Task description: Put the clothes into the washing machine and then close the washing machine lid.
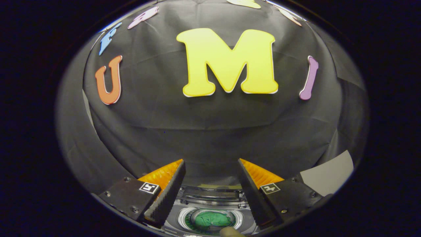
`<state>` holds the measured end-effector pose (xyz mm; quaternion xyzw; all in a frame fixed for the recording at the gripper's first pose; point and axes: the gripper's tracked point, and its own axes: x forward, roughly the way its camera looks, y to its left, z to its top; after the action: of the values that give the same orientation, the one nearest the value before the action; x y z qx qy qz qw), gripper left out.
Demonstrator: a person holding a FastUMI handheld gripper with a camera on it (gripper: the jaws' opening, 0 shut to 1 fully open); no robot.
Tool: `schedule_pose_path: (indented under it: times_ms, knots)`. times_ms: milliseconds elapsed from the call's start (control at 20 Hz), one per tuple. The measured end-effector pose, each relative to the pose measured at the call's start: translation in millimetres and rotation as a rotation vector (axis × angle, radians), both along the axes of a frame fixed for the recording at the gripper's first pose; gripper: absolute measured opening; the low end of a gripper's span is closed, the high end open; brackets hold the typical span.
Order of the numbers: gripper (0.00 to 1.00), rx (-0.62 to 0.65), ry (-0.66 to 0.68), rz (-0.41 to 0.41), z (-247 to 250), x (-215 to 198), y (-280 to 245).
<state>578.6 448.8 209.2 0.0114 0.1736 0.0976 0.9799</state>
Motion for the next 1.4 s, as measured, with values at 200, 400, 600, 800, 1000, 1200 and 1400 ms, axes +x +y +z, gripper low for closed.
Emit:
schedule_pose_path:
  times_ms: [200,400,600,800,1000,1200,1400]
  knots:
    - [0.97,-0.006,0.072,-0.029,-26,21,5]
    - [0.97,-0.022,0.138,-0.057,-57,38,4]
    - [0.97,-0.034,0.166,-0.057,-75,41,1]
    - [0.97,-0.02,0.162,-0.051,-76,40,1]
    - [0.97,-0.011,0.132,-0.039,-77,32,0]
    - [0.97,-0.012,0.108,-0.035,-78,23,0]
    - [0.98,-0.012,0.097,-0.03,-80,10,-2]
